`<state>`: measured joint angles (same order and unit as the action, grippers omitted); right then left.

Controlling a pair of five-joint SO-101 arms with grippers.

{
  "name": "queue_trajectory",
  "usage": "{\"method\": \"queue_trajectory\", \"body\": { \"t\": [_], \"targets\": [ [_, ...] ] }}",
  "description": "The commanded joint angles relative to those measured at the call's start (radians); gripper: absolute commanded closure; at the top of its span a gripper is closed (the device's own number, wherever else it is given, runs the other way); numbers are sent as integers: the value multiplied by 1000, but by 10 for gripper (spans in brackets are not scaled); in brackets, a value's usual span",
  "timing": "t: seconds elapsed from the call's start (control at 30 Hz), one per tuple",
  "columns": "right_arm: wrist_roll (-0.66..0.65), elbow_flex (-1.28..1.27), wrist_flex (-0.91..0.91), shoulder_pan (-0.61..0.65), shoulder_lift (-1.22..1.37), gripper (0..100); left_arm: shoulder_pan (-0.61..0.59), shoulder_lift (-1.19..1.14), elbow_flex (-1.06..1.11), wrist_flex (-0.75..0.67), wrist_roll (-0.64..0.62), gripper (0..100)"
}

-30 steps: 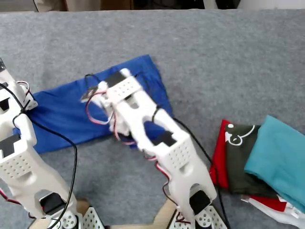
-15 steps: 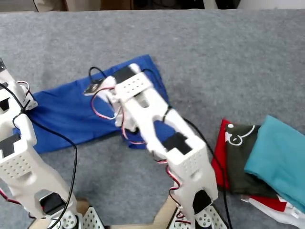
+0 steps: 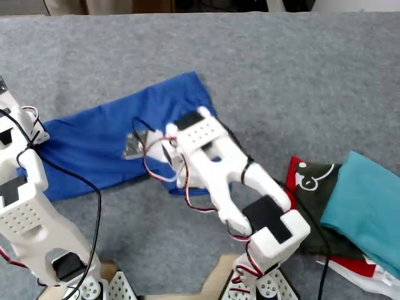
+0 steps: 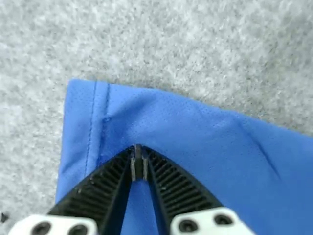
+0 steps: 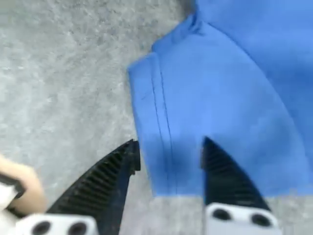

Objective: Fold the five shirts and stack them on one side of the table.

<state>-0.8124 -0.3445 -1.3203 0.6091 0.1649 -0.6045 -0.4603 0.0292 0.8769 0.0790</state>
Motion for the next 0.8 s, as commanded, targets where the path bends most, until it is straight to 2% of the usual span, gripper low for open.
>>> {"method": "queue_trajectory", "body": {
  "t": [0.0, 0.3, 0.5, 0.57, 0.73, 0.77],
  "targets": [
    [-18, -56, 117, -19, -62, 705, -12, 1, -31, 6, -2, 981],
    [-54, 42, 157, -19, 174, 706, -12, 1, -31, 6, 0, 981],
    [-64, 85, 137, -21, 206, 719, -12, 1, -29, 6, 2, 981],
    [-84, 84, 141, -39, 206, 775, -12, 1, -29, 6, 2, 981],
    [-87, 88, 206, -110, 208, 998, -12, 1, -29, 6, 3, 981],
    [-87, 91, 218, -120, 205, 988, -12, 1, -29, 6, 3, 981]
  ]
}}
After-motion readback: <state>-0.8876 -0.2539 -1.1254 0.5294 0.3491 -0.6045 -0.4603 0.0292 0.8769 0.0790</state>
